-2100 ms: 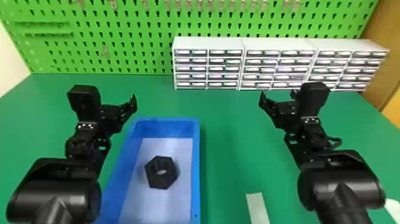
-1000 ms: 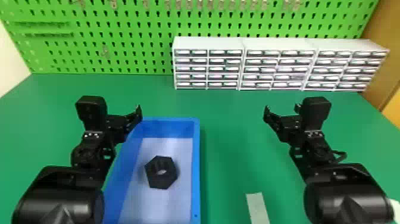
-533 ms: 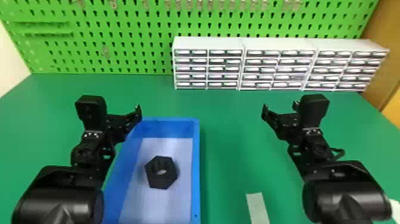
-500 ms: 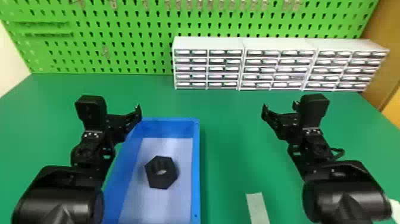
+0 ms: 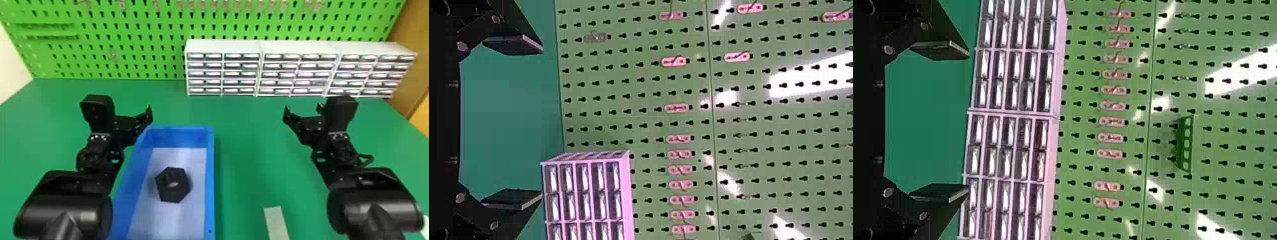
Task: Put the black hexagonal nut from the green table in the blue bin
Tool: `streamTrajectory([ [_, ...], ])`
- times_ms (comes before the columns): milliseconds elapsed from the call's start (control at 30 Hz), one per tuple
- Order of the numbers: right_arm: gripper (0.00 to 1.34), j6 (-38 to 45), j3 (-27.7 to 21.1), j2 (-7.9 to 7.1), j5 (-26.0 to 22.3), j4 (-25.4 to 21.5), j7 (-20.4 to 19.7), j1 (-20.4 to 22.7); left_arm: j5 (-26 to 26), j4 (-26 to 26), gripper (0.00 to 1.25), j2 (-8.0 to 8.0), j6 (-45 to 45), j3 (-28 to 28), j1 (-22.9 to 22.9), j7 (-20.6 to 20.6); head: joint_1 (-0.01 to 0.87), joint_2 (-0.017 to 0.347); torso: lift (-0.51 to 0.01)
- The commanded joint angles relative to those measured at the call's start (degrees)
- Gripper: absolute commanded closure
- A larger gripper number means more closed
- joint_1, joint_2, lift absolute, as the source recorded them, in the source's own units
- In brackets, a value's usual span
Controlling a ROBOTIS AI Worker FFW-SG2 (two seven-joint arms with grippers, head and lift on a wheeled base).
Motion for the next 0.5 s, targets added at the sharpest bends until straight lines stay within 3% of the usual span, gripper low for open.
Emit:
streamTrajectory([
  [0,0.33,0.17,-0.45,-0.04,0.08,-0.58,0.00,0.08,-0.13,-0.09,0.25,0.03,-0.02,-0.12,-0.22,0.00,0.686,0.051,-0.096],
  [467,0.33,0.70,-0.18,-0.13,-0.01,-0.58,0.00,-0.01,0.22,-0.17,0.25,0.03,0.33,-0.82,-0.05,0.00,0.686,0.051,-0.096],
])
